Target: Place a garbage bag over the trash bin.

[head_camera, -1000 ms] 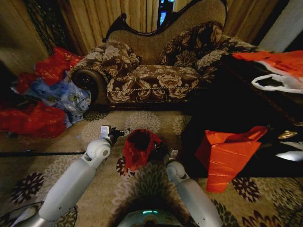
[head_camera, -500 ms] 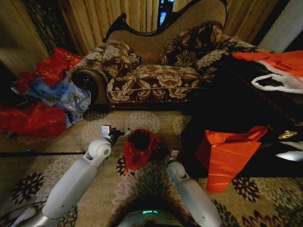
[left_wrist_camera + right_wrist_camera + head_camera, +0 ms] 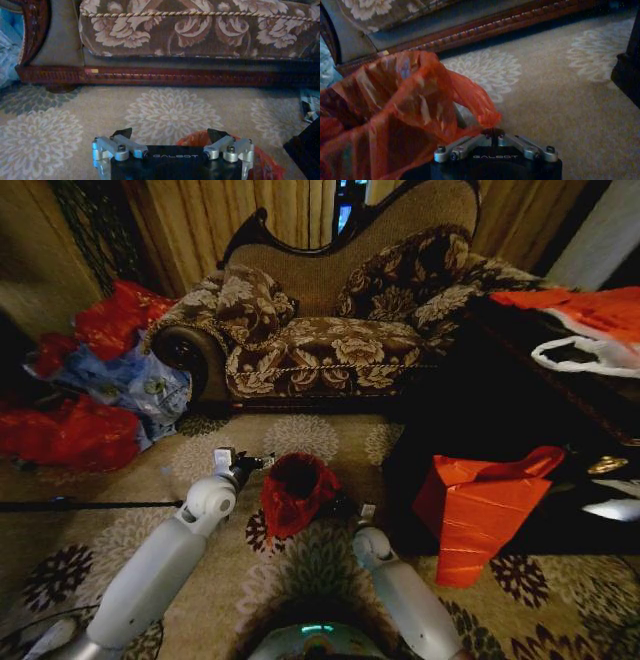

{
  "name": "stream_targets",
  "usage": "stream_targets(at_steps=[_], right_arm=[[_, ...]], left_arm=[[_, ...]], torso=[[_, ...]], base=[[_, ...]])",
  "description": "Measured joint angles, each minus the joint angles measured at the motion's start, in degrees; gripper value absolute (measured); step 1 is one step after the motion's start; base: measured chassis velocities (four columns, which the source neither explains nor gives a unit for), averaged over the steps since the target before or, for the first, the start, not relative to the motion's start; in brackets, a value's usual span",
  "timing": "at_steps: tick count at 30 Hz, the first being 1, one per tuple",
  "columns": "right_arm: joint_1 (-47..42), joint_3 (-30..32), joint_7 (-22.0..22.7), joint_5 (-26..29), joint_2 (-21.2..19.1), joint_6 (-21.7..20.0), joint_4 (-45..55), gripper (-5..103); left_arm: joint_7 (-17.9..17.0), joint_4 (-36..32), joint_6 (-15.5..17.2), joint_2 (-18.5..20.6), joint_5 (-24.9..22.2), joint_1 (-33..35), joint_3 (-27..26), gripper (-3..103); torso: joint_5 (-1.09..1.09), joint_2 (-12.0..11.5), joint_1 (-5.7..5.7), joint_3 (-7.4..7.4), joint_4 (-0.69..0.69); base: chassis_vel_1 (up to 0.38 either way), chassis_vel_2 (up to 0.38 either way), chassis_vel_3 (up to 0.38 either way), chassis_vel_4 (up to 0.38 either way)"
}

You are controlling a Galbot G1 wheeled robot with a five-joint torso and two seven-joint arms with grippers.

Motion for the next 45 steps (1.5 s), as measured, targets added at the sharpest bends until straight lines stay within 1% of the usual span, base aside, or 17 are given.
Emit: stream_targets(at_steps=[7, 16, 29, 32, 34, 35, 36, 39, 41, 42, 43, 44, 45], right_arm=[[1.73, 0.12, -2.12, -2.88, 2.61, 1.84, -6.46, 0], [2.07, 0.64, -4.2, -4.84, 5.35, 2.67, -11.33, 0], [1.66, 0.53, -4.45, -5.66, 5.54, 2.69, -12.68, 0], [1.09, 0.33, -3.54, -5.75, 5.31, 2.52, -11.33, 0], [-0.04, -0.29, -1.68, -5.67, 4.24, 2.28, -7.91, 0], [-1.1, -0.83, -0.53, -5.79, 3.05, 2.52, -5.59, 5], [-1.1, -0.83, -0.53, -5.79, 3.05, 2.52, -5.59, 5], [-3.49, -1.07, 2.31, -5.47, 0.61, 3.07, -0.9, 21], [-3.96, -1.06, 2.78, -5.25, 0.24, 3.07, 0.03, 21], [-5.14, -0.94, 3.68, -4.61, -0.6, 3.07, 2.77, 32], [-5.85, -0.8, 4.21, -4.33, -1.06, 3.07, 4.39, 32], [-6.73, -0.59, 4.62, -4.14, -1.48, 3.07, 6.02, 37], [-6.73, -0.59, 4.62, -4.14, -1.48, 3.07, 6.02, 37]], left_arm=[[-0.05, -1.2, -0.05, -0.02, 0.07, 1.27, -0.62, 100], [-0.08, -2.61, -0.16, 0.0, 0.22, 2.92, -1.56, 100], [-0.07, -4.1, -0.21, -0.31, 0.88, 4.45, -1.68, 100], [-0.07, -4.33, -0.2, -0.18, 0.88, 4.74, -1.96, 100], [0.44, -4.35, -0.72, -0.17, 0.75, 5.34, -2.73, 100], [1.77, -4.36, -1.61, -0.17, 0.71, 6.07, -3.45, 100], [1.77, -4.36, -1.61, -0.17, 0.71, 6.07, -3.45, 100], [4.52, -4.21, -3.5, -0.31, 0.75, 8.34, -5.22, 100], [4.73, -4.12, -3.67, -0.4, 0.86, 8.82, -5.48, 100], [5.08, -3.74, -4.15, -0.74, 1.21, 10.1, -6.24, 100], [5.71, -3.27, -4.93, -1.1, 1.37, 10.95, -6.88, 100], [7.54, -2.28, -6.49, -1.55, 1.42, 11.89, -7.72, 100], [7.54, -2.28, -6.49, -1.55, 1.42, 11.89, -7.72, 100]], torso=[[-0.01, 0.0, 0.0, 0.0, 0.0], [0.0, 0.0, 0.0, 0.0, 0.0], [0.0, 0.0, 0.0, 0.0, 0.0], [0.0, 0.0, 0.0, 0.0, 0.0], [0.01, 0.0, 0.0, 0.0, 0.01], [0.0, 0.0, 0.0, 0.0, 0.0], [0.0, 0.0, 0.0, 0.0, 0.0], [0.0, 0.0, 0.0, -0.01, 0.0], [0.01, 0.0, 0.0, 0.0, -0.01], [0.01, 0.0, 0.0, -0.01, -0.01], [0.01, 0.0, 0.0, -0.01, 0.01], [0.01, 0.0, -0.01, -0.01, 0.0], [0.01, 0.0, -0.01, -0.01, 0.0]], base=[[0.0, 0.0, 0.0, 0.0], [0.0, 0.0, 0.0, 0.0], [0.0, 0.0, 0.0, 0.0], [0.0, 0.0, 0.0, 0.0], [0.0, 0.0, 0.0, 0.0], [0.0, 0.0, 0.0, 0.0], [0.0, 0.0, 0.0, 0.0], [0.0, 0.0, 0.0, 0.0], [0.0, 0.0, 0.0, 0.0], [0.0, 0.0, 0.0, 0.0], [0.0, 0.0, 0.0, 0.0], [0.0, 0.0, 0.0, 0.0], [0.0, 0.0, 0.0, 0.0]])
